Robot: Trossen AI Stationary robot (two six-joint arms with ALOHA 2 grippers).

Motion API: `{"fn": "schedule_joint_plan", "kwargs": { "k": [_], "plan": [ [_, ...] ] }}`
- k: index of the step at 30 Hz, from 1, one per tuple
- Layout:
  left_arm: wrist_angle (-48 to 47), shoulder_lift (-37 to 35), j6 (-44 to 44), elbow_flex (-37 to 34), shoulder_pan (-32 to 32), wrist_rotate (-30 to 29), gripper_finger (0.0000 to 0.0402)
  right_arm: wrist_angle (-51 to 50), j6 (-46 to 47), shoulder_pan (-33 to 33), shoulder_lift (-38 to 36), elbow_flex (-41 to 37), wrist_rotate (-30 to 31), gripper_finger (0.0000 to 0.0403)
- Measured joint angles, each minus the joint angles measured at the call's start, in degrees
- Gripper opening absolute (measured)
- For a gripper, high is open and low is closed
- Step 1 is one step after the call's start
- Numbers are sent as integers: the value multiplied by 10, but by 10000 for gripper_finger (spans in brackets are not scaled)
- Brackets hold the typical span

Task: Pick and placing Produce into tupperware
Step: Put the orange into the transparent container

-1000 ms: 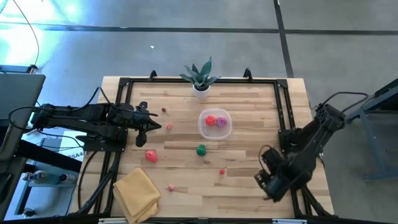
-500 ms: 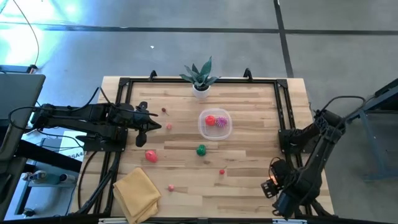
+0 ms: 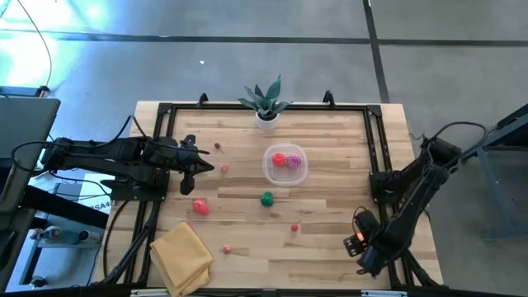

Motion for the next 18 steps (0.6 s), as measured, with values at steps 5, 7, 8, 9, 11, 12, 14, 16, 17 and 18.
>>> {"fn": "schedule_joint_plan", "kwargs": {
  "k": [5,7,8,9,11,12,14,16,17,18],
  "plan": [
    [0,0,0,0,0,0,1,95,0,-6,-18,-75,-5,293],
    [0,0,0,0,0,0,1,109,0,-6,-22,-91,-5,293],
    [0,0,0,0,0,0,1,114,1,-6,-22,-96,-5,293],
    [0,0,0,0,0,0,1,116,3,-6,-22,-100,-7,293],
    [0,0,0,0,0,0,1,115,4,-6,-22,-102,-7,293],
    [0,0,0,0,0,0,1,117,4,-6,-22,-102,-7,293],
    [0,0,0,0,0,0,1,118,9,-6,-22,-102,-8,293],
    [0,0,0,0,0,0,1,121,15,-6,-22,-102,-15,293],
    [0,0,0,0,0,0,1,123,16,-6,-22,-102,-19,293],
    [0,0,0,0,0,0,1,125,19,-6,-22,-102,-19,293]
  ]
}}
